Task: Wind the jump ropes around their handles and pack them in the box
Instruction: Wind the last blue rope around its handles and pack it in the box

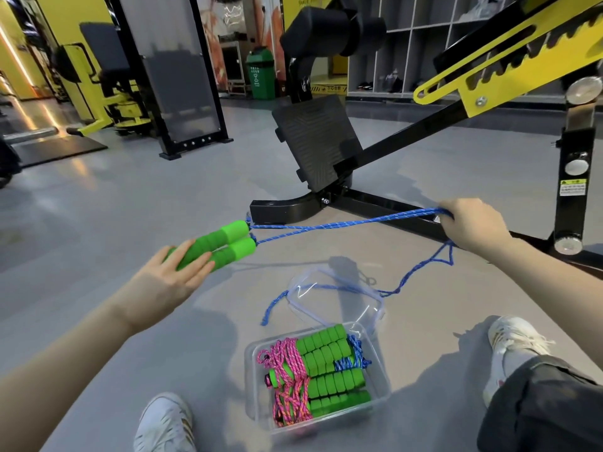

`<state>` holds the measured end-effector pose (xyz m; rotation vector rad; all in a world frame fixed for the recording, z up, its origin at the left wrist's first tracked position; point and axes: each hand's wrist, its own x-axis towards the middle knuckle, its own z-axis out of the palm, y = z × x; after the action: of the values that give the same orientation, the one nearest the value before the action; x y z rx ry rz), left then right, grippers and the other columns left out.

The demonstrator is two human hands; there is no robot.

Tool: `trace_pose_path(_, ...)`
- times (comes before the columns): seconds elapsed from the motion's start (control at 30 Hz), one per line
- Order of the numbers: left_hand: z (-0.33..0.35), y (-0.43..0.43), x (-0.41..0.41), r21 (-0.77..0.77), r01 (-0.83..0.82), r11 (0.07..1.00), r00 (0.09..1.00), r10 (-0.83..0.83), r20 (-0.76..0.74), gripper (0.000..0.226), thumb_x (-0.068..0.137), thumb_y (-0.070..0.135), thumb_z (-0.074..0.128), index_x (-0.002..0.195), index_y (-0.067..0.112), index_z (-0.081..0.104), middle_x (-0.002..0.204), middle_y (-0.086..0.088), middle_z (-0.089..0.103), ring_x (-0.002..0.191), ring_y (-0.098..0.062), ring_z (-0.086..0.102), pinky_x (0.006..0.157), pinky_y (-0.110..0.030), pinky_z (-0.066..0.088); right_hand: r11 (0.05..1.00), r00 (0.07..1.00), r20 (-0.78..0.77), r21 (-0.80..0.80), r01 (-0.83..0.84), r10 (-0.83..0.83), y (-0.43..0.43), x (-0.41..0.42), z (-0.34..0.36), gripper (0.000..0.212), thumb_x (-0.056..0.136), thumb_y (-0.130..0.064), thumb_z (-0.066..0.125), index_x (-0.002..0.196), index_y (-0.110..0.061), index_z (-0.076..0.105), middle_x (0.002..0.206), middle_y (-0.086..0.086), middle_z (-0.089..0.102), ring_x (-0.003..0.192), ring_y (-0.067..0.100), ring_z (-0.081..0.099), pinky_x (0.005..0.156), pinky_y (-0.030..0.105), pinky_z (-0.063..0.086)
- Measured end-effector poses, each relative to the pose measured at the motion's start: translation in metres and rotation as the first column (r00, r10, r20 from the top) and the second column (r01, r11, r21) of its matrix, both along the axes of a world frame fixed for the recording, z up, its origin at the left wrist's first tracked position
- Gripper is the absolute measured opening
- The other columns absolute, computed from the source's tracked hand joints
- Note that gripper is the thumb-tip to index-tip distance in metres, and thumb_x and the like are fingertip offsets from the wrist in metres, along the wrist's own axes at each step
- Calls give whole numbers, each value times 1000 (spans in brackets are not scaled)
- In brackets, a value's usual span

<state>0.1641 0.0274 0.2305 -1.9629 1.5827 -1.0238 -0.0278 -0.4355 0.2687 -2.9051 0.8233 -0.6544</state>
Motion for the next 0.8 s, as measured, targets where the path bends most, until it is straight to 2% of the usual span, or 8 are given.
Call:
trace_pose_path(0.1, -1, 7, 2, -8, 6, 1000, 1000, -6, 12, 43, 95, -2, 14, 119, -2, 49, 110, -18, 68, 94, -50, 63, 71, -50, 54, 937, 987, 156, 349, -13, -44, -3, 3, 1, 18, 90, -9, 46, 87, 1, 61, 75, 19, 60, 69, 33, 61, 58, 33, 41)
trace_pose_path(0.17, 3, 7, 4, -23, -3, 1000, 1000, 4, 13, 44, 92, -4, 18, 116, -5, 55, 108, -19, 68, 93, -51, 62, 69, -49, 53, 903, 955, 282, 429, -41, -90, 1, 7, 7, 16, 90, -7, 46, 90, 3, 59, 84, 21, 61, 71, 29, 60, 63, 31, 37)
trace_pose_path(0.27, 11, 4, 6, -61, -39, 997, 999, 41, 24, 46, 82, -8, 28, 108, -8, 66, 107, -20, 68, 90, -52, 62, 66, -48, 52, 975, 888, 459, 197, -99, -3, 12, 15, 25, 16, 90, -3, 45, 98, 4, 58, 100, 22, 54, 86, 30, 47, 71, 26, 28)
trace_pose_path(0.37, 7, -2, 1, -106, -1, 994, 1000, 3, 21, 43, 84, -7, 27, 114, -6, 57, 106, -19, 68, 90, -51, 62, 68, -46, 52, 969, 799, 558, -42, -243, 224, 26, 21, 52, 17, 90, 2, 45, 102, 3, 57, 108, 20, 50, 91, 27, 47, 75, 20, 31)
trace_pose_path(0.57, 4, -36, -15, -110, 148, 983, 989, -145, 35, 42, 96, 0, 13, 123, -1, 46, 113, -17, 67, 96, -49, 62, 75, -48, 53, 854, 706, 483, -330, -402, 518, 58, 38, 114, 29, 88, 6, 44, 113, 2, 59, 111, 20, 52, 102, 31, 51, 84, 38, 44)
trace_pose_path(0.63, 11, -46, -20, -126, 154, 980, 988, -150, 41, 39, 95, 1, 20, 124, -1, 45, 116, -17, 66, 99, -50, 61, 76, -47, 52, 824, 690, 458, -389, -411, 560, 69, 40, 131, 31, 89, 5, 44, 117, 2, 57, 113, 21, 51, 102, 33, 51, 83, 41, 46)
trace_pose_path(0.7, 19, -54, -25, -170, 147, 974, 989, -144, 32, 40, 86, 3, 34, 125, 0, 45, 117, -16, 66, 101, -49, 60, 76, -47, 52, 807, 663, 472, -437, -398, 582, 76, 37, 149, 35, 89, 4, 43, 122, 1, 54, 117, 21, 49, 104, 31, 50, 89, 32, 44)
trace_pose_path(0.8, 31, -61, -32, -253, 136, 958, 990, -137, 16, 45, 81, 5, 45, 125, 1, 47, 120, -15, 65, 105, -49, 58, 80, -47, 51, 793, 622, 514, -511, -331, 591, 80, 31, 187, 36, 92, -5, 42, 126, 1, 50, 123, 22, 48, 112, 28, 47, 96, 14, 33)
